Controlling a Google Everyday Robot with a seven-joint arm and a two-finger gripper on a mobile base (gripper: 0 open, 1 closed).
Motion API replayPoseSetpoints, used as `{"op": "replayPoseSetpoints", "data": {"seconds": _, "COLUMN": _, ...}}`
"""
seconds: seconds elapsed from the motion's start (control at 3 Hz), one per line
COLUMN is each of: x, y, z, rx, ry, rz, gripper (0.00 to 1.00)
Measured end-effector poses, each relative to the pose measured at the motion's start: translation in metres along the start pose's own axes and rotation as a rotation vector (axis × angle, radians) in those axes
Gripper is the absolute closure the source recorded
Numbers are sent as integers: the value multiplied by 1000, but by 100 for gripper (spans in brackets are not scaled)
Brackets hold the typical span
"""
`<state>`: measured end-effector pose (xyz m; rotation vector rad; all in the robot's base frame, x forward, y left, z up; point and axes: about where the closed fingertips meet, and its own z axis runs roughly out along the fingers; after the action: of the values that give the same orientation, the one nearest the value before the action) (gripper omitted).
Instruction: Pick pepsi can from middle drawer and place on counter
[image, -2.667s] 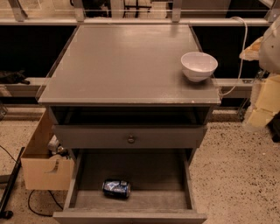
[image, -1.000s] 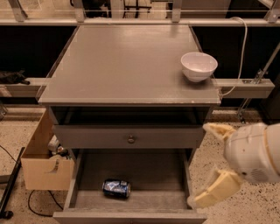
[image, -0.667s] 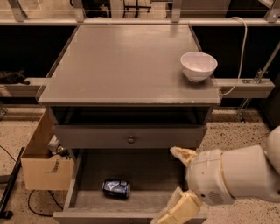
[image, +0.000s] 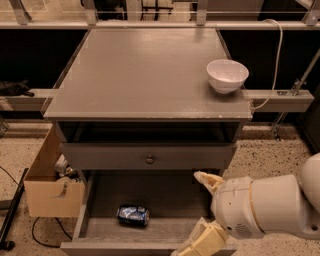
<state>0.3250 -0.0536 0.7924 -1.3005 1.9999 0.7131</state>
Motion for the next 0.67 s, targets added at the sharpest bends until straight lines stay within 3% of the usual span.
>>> {"op": "replayPoseSetpoints", "data": {"seconds": 0.33, "x": 30, "y": 10, "z": 44, "rx": -26, "ry": -37, "rz": 33, "gripper": 0}}
{"op": "replayPoseSetpoints", "data": {"seconds": 0.67, "x": 68, "y": 12, "z": 94, "rx": -21, "ry": -32, "rz": 46, "gripper": 0}}
